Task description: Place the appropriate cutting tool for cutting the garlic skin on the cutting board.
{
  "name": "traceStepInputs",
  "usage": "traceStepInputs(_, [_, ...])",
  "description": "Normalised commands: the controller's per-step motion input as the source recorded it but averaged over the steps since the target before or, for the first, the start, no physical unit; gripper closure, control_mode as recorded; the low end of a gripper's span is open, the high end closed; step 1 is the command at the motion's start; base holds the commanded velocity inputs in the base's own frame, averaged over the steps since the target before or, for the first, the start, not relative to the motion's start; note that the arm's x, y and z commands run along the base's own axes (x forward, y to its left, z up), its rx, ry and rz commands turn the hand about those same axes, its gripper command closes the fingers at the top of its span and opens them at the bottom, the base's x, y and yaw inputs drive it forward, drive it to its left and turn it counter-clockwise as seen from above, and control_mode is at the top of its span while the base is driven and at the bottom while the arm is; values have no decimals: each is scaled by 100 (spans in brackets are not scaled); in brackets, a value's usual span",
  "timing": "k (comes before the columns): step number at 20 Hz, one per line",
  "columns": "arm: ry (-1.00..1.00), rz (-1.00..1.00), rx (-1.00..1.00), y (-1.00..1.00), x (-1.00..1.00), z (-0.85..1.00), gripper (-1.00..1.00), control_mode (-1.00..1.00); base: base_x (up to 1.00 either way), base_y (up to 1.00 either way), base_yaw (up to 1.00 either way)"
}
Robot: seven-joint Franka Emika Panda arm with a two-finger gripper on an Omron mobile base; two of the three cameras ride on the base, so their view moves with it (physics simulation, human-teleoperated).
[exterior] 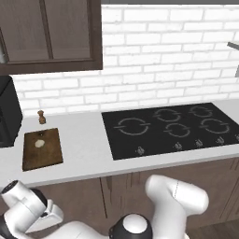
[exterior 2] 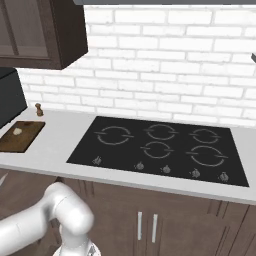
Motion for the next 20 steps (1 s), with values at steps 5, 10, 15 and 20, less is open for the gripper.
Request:
traceStepInputs(5, [0, 0, 0, 0, -57, -1, -100, -100, 0, 0, 0])
traceStepInputs(10, [0, 0, 0, 0, -45, 0, -100, -100, 0, 0, 0])
traceStepInputs(15, [0, 0, 0, -13, 57, 10, -100, -100, 0, 0, 0])
traceStepInputs(20, [0, 0, 0, -20, 83, 16, -100, -100, 0, 0, 0])
